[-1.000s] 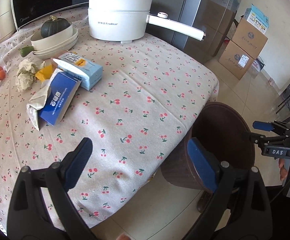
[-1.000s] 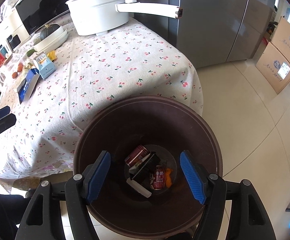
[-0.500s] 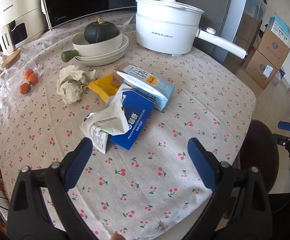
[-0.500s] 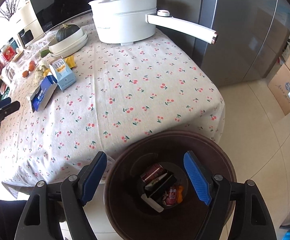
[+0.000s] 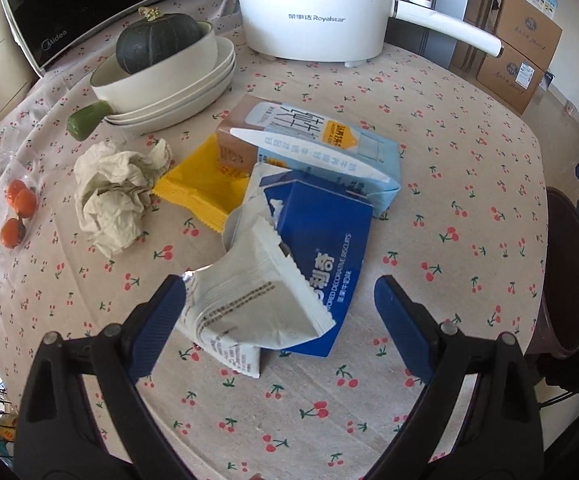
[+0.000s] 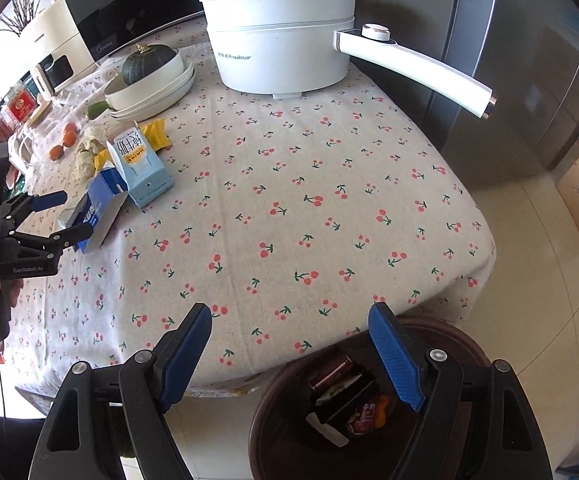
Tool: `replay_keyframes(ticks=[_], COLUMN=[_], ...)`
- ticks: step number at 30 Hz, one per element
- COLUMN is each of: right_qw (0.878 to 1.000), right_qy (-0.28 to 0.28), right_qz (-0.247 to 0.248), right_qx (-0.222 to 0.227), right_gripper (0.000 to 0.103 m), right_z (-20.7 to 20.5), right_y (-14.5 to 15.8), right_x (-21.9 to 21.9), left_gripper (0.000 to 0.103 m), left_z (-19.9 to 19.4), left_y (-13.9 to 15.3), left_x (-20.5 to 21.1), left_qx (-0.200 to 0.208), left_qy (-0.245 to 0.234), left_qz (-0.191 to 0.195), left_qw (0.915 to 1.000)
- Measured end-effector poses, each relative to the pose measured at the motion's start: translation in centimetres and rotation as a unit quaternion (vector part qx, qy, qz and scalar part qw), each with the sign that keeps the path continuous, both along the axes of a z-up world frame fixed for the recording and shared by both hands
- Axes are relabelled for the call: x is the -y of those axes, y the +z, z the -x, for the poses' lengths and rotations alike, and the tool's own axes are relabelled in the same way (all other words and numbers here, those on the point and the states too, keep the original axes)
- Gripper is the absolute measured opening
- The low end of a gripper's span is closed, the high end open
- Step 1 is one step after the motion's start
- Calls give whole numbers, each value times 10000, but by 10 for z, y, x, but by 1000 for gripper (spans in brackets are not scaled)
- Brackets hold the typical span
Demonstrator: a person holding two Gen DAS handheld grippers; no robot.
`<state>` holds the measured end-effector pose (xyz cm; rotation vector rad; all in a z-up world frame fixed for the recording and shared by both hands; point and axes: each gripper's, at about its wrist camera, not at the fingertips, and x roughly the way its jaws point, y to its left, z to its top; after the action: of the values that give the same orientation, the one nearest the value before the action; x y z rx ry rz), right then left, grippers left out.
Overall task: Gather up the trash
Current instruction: 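Grasp the white snack wrapper with the left gripper while the right gripper approaches the blue box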
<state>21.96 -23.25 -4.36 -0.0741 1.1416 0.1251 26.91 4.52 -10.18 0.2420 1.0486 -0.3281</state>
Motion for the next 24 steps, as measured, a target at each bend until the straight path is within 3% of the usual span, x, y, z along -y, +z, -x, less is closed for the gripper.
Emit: replay_keyframes(ticks=[4,9,12,15,24], right_qw=[10000,9999,9999,9998,9996], right_qy=[-17,31,48,48,147], right_qz=[-35,-105,-80,-71,-211], right_qx=[-61,-132,-144,-167,-137], right_gripper=[82,82,82,82,83], right_z=[-8,-10,-10,-11,-17], right_y=[-4,-9,-11,-13,-10], right_x=[-5,-14,-17,-20,-45], left_gripper=[89,76,75,74,57], left_z=[0,-3,-4,-2,12], left_y=[-5,-5,-9,-8,15], left_x=[-16,-43,-52,-53,-67], left_qx=[-75,-178,-268,-239,-34], left_qy=[191,555,708,745,948], left_qz=[213,821,1073,1133,1241], left_qw=[9996,9949,9913,9905,9877])
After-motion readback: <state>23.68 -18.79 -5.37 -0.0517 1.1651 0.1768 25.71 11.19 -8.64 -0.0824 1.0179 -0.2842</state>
